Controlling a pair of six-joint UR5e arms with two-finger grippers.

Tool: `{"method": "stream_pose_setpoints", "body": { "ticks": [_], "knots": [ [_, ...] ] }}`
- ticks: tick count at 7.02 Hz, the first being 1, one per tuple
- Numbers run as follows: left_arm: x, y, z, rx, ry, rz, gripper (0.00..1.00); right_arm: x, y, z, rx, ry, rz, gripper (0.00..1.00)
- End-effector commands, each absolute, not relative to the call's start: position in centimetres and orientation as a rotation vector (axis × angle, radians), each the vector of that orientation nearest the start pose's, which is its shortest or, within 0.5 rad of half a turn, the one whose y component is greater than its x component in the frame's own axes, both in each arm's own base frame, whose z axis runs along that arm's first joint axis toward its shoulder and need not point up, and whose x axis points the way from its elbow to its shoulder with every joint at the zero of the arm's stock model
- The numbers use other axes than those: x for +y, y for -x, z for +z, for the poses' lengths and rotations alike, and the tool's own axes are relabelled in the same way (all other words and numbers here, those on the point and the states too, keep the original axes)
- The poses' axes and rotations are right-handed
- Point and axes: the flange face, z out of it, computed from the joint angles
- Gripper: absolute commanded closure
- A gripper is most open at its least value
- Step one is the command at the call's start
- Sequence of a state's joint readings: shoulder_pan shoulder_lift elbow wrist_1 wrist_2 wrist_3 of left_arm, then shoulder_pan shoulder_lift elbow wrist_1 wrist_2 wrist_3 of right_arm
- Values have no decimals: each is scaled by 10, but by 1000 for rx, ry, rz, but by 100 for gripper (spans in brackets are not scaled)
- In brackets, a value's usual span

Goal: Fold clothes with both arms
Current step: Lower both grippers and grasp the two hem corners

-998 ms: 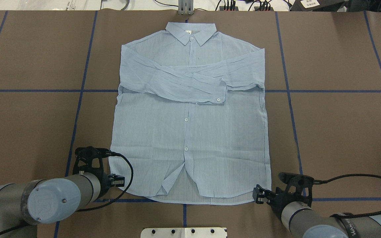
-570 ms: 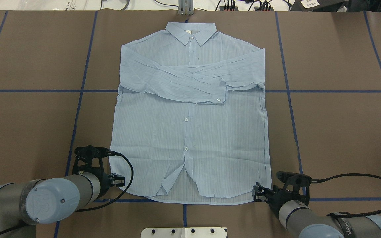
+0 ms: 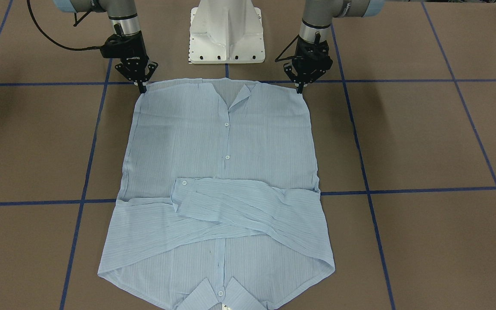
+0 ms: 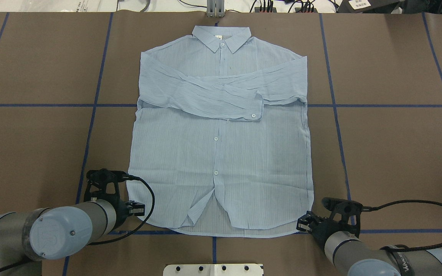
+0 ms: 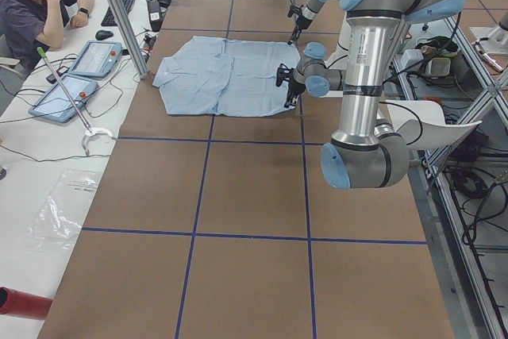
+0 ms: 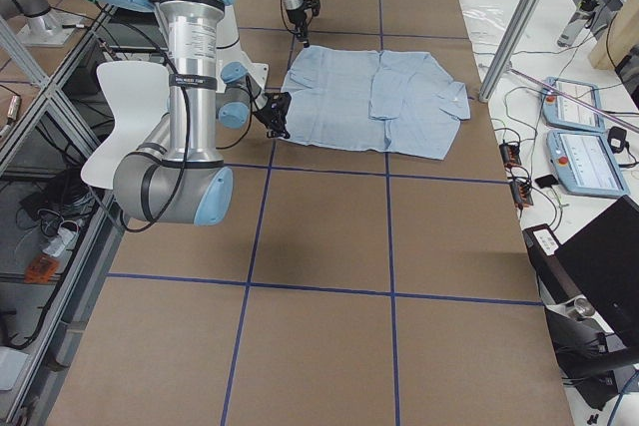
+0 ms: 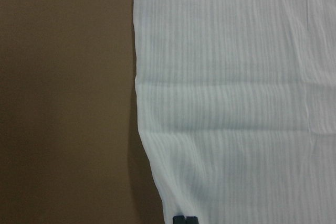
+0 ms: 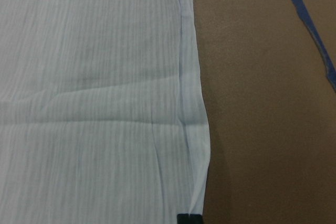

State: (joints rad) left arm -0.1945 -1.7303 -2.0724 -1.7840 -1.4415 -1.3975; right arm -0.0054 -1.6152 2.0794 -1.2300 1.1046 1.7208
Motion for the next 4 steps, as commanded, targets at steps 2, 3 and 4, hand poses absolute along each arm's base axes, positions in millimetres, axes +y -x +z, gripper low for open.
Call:
{"method": "stream_pose_setpoints", "body": {
  "ticks": [2, 3, 4],
  "knots": [
    [-245, -475, 323, 846, -283, -75, 100, -178, 458, 410, -806, -414, 348, 100],
    [-249, -451, 298, 879, -315, -38, 100, -179, 434, 386, -842, -395, 349, 100],
    [-249, -434, 281, 866, -345, 45, 100, -176, 400, 369, -859, -357, 339, 100]
  ]
}}
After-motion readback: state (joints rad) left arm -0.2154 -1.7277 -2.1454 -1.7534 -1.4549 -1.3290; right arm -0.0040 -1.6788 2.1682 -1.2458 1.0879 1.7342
